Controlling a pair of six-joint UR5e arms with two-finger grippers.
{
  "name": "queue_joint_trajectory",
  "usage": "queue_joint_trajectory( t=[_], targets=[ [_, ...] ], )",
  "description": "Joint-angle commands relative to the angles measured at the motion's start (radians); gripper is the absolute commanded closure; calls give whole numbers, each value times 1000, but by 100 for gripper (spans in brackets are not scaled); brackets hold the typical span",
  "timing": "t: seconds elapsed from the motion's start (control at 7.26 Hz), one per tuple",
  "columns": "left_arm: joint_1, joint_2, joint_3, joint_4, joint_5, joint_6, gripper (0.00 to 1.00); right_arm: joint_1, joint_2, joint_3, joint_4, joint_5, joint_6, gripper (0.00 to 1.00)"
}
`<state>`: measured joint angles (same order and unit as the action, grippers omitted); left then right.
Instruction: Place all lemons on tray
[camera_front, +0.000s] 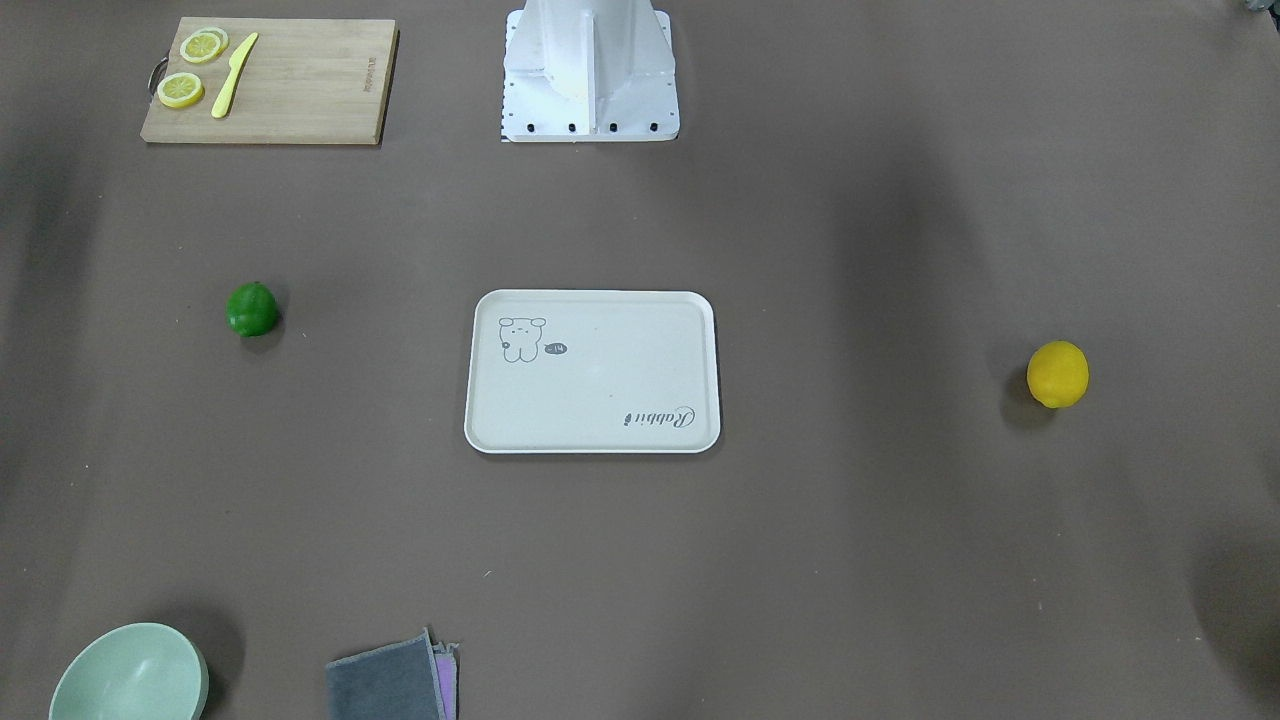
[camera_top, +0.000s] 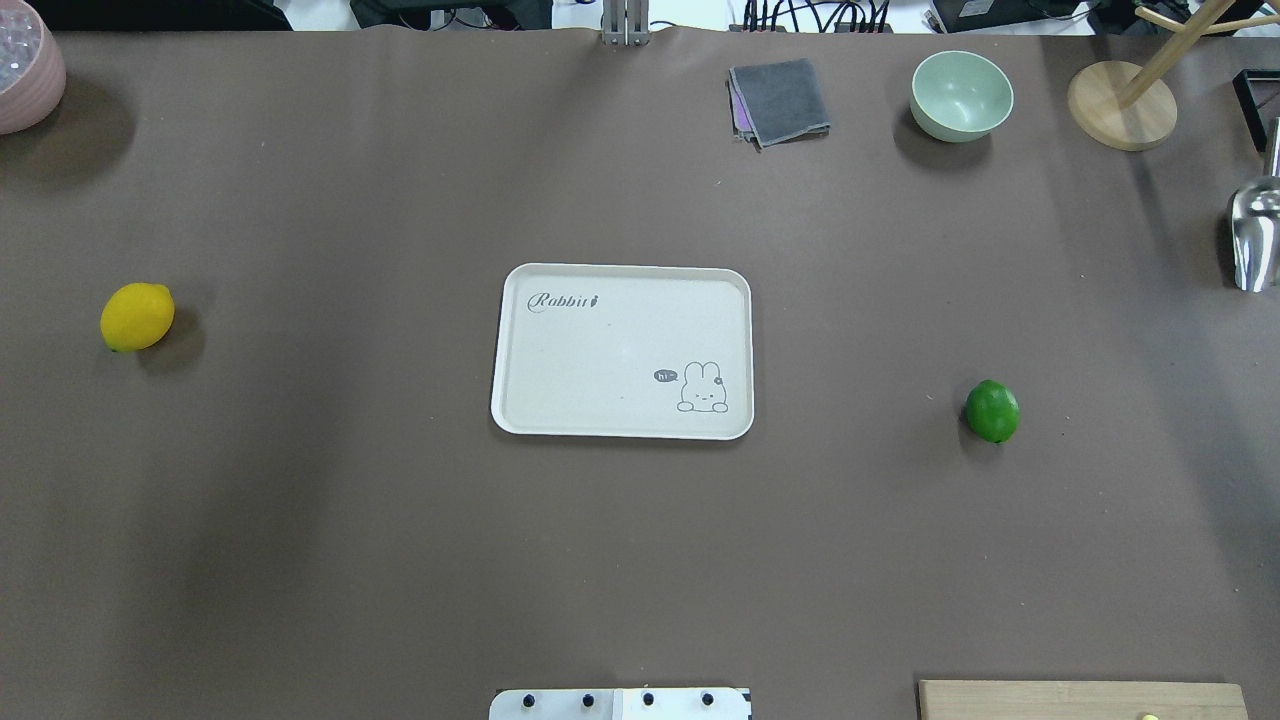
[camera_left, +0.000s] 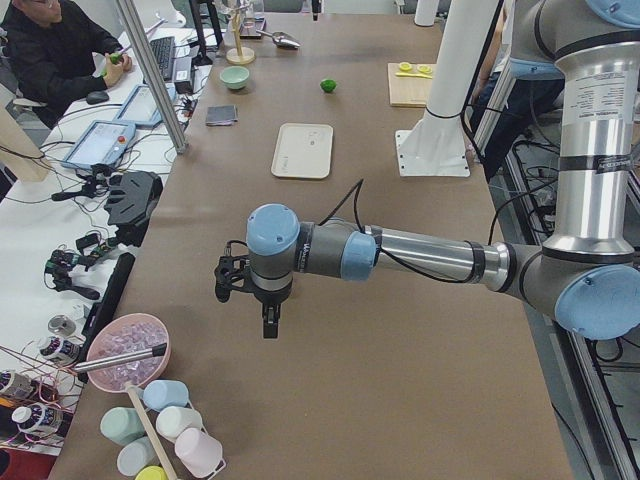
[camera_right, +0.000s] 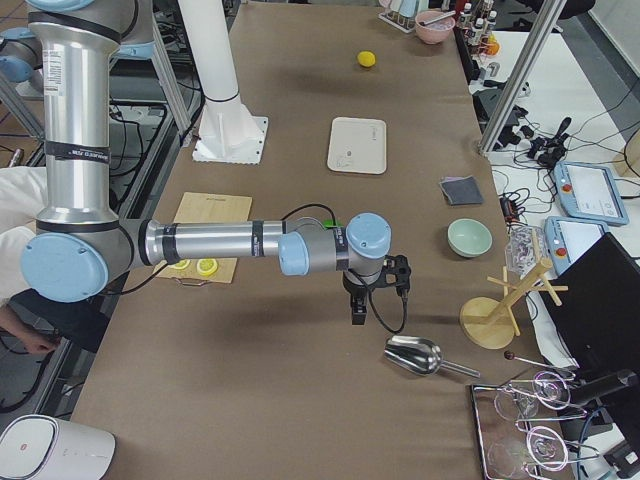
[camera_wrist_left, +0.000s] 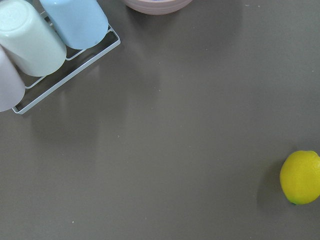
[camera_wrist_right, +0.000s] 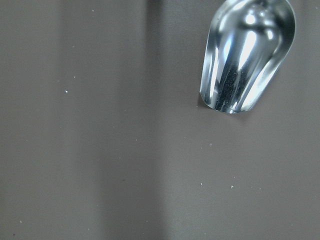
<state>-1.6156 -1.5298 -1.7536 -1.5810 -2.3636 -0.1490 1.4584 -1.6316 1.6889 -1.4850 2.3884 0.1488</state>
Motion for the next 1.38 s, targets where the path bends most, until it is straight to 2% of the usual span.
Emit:
queue_joint_trajectory(
  t=[0.0, 1.24],
  targets=[
    [0, -1, 0, -1, 10, 0, 2, 0, -1, 0, 0, 0, 0, 0],
    [0, 2, 2, -1, 11, 0, 2, 0, 2, 0, 2, -3, 0, 0]
  ],
)
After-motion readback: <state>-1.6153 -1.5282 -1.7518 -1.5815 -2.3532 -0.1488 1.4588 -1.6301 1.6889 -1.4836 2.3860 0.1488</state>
